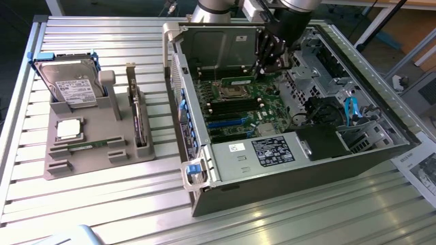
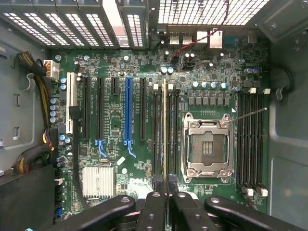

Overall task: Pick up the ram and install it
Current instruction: 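Insert the ram into the slot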

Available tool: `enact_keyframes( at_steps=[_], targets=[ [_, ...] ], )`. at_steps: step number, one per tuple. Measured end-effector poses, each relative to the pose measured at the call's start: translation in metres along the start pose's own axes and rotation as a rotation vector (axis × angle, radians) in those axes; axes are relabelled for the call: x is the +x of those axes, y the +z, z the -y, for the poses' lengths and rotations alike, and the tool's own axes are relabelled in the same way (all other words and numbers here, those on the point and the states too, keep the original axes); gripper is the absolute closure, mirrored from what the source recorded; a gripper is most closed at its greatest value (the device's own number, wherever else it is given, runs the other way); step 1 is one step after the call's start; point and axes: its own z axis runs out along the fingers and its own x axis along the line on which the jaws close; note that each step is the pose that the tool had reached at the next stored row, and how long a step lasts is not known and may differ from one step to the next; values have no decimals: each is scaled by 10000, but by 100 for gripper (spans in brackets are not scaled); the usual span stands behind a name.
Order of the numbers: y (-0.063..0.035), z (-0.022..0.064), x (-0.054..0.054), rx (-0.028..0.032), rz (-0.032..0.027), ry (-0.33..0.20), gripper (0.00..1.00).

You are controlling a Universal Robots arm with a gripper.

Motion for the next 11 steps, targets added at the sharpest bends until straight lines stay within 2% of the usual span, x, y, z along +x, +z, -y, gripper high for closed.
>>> enact_keyframes(
  at_steps=[7, 11],
  targets=[
    [85, 3, 1, 0, 0, 1, 88],
    [177, 6, 2, 0, 0, 6, 88]
  ],
)
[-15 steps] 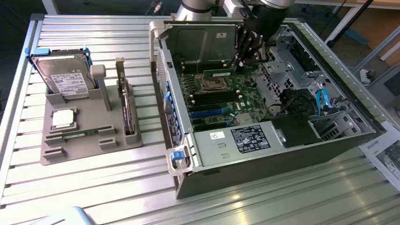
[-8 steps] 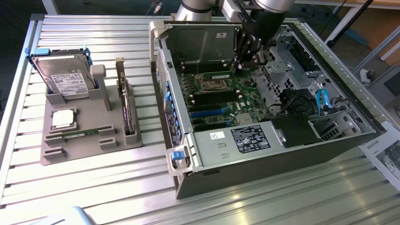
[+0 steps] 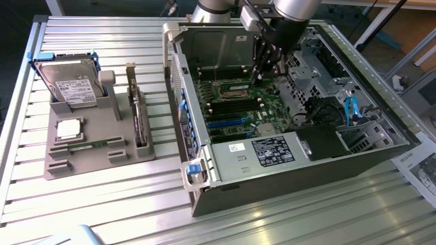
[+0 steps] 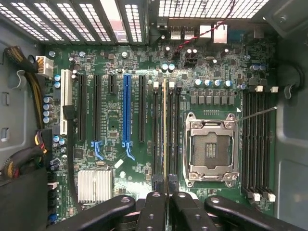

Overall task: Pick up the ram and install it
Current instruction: 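Insert the ram into the slot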

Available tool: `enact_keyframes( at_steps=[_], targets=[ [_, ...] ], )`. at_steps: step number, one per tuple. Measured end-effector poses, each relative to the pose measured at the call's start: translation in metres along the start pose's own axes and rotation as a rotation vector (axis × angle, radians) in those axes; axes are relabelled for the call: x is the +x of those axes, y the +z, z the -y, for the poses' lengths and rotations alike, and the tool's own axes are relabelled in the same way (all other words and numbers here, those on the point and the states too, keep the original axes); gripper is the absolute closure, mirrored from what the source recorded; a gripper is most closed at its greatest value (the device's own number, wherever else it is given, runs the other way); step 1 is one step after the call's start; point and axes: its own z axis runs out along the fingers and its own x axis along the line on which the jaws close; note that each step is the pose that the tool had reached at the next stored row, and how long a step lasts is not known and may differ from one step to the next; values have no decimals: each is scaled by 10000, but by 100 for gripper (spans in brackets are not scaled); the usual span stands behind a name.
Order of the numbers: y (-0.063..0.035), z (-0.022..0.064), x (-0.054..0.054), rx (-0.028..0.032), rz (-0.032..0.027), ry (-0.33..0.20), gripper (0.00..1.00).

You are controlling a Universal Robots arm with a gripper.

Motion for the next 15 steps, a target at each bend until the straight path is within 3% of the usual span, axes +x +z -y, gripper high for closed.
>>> enact_keyframes(
  at_steps=[15],
  targets=[
    [253, 10, 2, 1, 2, 39, 88]
  ],
)
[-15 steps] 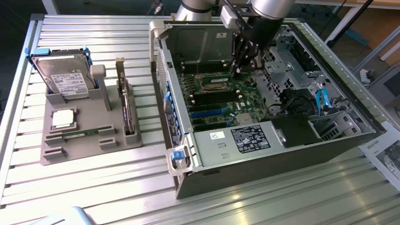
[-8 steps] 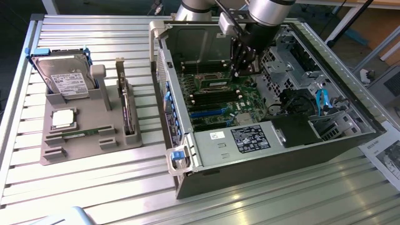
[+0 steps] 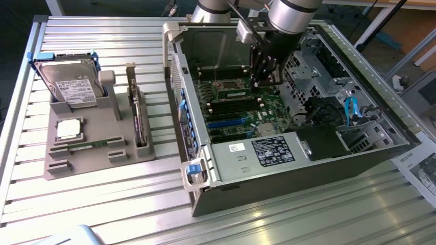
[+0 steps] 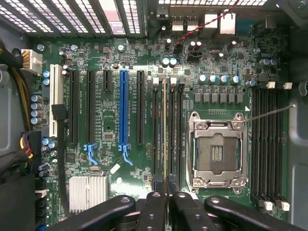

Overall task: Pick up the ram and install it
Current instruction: 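Insert the ram into the slot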

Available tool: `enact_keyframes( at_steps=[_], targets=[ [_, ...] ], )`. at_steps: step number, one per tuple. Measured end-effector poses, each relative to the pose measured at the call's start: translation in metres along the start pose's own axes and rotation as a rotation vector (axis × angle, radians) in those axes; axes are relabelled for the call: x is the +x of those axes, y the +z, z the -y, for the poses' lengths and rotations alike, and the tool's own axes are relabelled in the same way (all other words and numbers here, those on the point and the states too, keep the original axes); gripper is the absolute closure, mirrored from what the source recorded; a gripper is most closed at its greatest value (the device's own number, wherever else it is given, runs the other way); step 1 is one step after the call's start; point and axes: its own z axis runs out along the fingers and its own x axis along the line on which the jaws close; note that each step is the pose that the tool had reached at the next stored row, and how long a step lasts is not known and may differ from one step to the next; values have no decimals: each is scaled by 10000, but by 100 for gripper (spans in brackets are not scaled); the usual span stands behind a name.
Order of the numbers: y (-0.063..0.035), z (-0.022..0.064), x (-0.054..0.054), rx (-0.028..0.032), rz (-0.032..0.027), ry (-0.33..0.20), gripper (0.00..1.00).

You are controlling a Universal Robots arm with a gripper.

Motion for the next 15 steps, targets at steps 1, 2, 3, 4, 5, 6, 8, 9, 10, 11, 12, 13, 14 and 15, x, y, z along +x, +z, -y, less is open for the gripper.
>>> enact_keyframes(
  at_steps=[1, 2, 3, 4, 5, 6, 8, 9, 10, 11, 12, 13, 14, 15],
  targets=[
    [14, 0, 0, 0, 0, 3, 88],
    [31, 1, 0, 0, 0, 12, 88],
    [44, 2, 1, 0, 1, 21, 88],
    [57, 2, 1, 0, 2, 31, 88],
    [67, 2, 1, 0, 2, 40, 88],
    [80, 3, 1, 1, 3, 54, 88],
    [94, 3, 1, 1, 3, 71, 88],
    [102, 4, 1, 0, 3, 79, 88],
    [111, 4, 1, 0, 3, 90, 88],
    [119, 4, 1, 1, 4, 101, 88],
    [126, 5, 1, 1, 5, 111, 88],
    [135, 5, 1, 1, 5, 122, 88],
    [143, 5, 1, 1, 5, 131, 88],
    [153, 6, 2, 2, 6, 140, 88]
  ],
)
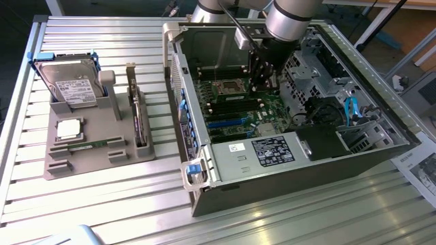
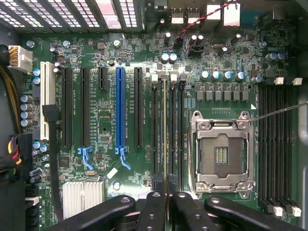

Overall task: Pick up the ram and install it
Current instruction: 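Insert the ram into the slot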

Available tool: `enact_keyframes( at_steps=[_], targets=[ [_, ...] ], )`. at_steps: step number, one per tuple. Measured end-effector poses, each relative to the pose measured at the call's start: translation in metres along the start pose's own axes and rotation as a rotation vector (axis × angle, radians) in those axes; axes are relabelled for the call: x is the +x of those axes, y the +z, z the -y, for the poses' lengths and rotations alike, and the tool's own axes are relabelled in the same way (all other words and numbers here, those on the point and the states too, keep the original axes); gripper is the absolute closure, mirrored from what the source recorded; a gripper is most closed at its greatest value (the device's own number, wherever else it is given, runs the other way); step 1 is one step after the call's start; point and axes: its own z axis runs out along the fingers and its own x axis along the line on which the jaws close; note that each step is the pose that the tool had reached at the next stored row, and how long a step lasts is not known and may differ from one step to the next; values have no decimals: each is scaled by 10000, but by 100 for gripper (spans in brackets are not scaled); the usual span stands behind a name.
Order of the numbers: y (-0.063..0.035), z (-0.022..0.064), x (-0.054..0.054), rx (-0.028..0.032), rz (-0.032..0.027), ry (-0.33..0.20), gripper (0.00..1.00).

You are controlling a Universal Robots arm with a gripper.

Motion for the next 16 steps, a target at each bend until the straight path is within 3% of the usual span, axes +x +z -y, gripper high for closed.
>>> enact_keyframes(
  at_steps=[16],
  targets=[
    [111, 3, 1, 0, 3, 117, 88]
  ],
)
